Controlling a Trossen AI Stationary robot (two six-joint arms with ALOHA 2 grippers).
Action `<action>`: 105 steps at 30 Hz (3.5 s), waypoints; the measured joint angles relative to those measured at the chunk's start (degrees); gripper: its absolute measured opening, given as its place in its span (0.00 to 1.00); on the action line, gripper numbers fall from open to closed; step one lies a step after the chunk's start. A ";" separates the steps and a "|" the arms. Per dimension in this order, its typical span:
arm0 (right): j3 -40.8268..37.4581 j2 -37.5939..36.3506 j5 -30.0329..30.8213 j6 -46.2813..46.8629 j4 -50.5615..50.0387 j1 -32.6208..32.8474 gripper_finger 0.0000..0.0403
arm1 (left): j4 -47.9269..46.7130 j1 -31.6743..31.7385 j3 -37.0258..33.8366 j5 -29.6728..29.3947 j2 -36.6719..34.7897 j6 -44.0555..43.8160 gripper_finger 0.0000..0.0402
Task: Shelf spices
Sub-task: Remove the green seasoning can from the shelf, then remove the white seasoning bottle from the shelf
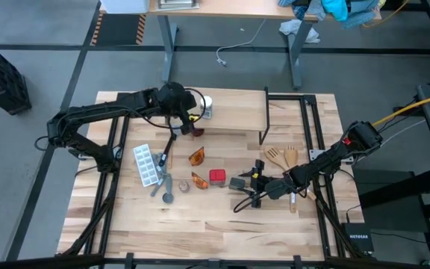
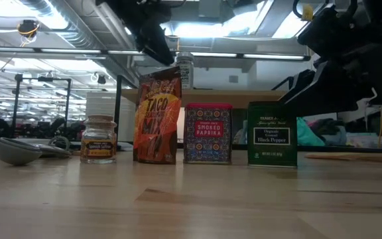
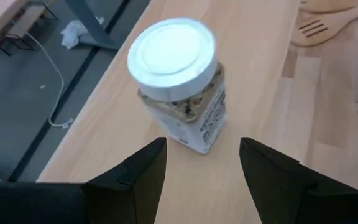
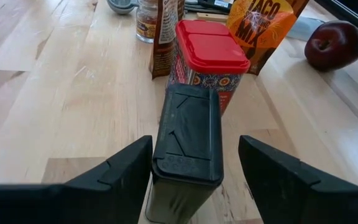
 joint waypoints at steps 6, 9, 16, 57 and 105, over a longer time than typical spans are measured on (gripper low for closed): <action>0.00 0.00 -0.41 0.00 0.01 0.00 0.61 | 0.01 3.98 0.00 6.44 0.02 1.49 0.49; 0.00 0.00 -0.41 0.00 0.02 0.00 0.61 | 0.01 5.20 0.00 8.25 0.02 2.20 0.49; 0.00 0.00 -0.42 0.00 0.01 0.00 0.61 | 2.85 6.47 0.00 15.65 0.03 3.37 0.49; -0.02 0.00 -6.91 -1.65 -0.43 -1.60 0.61 | 7.44 6.25 -0.02 14.71 0.13 0.02 0.49; 0.02 0.02 -20.84 -21.22 8.60 -9.38 0.61 | 15.34 -6.43 -0.07 8.91 1.09 -6.15 0.49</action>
